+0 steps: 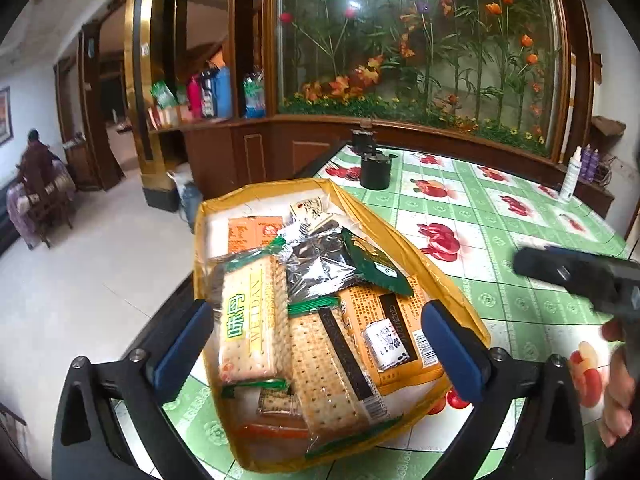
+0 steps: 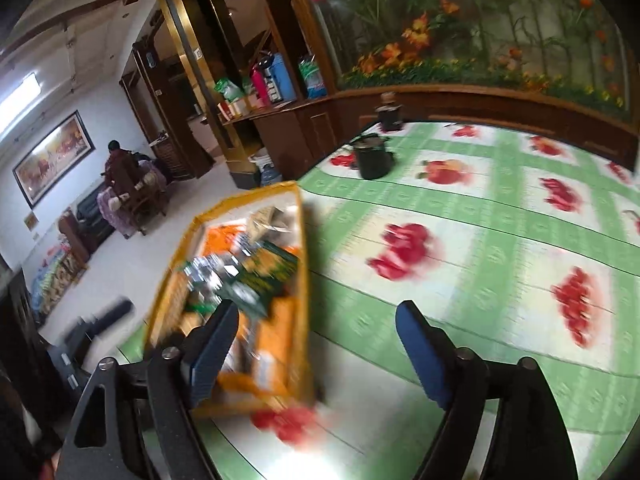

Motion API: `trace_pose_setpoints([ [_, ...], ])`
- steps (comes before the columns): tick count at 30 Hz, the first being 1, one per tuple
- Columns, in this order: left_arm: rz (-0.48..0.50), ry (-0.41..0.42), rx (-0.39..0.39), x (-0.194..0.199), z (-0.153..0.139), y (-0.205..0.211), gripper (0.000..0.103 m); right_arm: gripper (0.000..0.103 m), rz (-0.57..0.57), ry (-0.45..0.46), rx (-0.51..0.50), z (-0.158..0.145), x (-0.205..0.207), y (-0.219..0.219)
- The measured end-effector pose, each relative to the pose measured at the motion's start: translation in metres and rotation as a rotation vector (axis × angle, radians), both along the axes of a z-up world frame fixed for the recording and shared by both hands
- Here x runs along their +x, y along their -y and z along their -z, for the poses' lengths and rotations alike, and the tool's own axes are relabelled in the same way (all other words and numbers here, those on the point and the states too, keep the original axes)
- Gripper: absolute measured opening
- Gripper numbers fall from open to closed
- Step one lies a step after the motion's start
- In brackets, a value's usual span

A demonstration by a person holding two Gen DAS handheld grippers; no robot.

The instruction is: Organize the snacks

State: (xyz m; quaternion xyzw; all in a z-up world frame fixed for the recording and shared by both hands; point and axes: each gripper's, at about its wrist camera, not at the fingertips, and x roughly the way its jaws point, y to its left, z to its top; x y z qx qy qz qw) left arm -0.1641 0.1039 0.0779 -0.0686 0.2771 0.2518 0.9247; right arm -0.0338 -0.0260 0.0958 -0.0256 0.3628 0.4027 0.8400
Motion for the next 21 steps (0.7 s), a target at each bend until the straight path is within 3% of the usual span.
trace_pose_setpoints([
  [4,-0.094,-0.029,0.096,-0.004,-0.001,0.01,0.103,0.093,0.04,0.015,0.003,0.015,-0.016,0.034],
  [7,-0.108,-0.021,0.086,-0.009,-0.001,0.009,0.103,0.096,0.041,0.061,-0.033,0.02,-0.032,0.04],
  [8,-0.112,-0.015,0.083,-0.011,-0.002,0.008,0.103,0.103,0.037,0.09,-0.045,0.02,-0.038,0.041],
  [12,-0.165,-0.032,0.15,-0.021,-0.004,0.007,0.103,0.103,-0.027,0.167,-0.05,0.019,-0.059,0.039],
  [17,-0.185,-0.067,0.152,-0.026,-0.003,0.004,0.103,0.103,-0.075,0.192,-0.037,0.021,-0.067,0.034],
  [21,-0.228,-0.085,0.201,-0.03,0.0,0.006,0.103,0.103,-0.092,0.201,-0.037,0.021,-0.071,0.031],
])
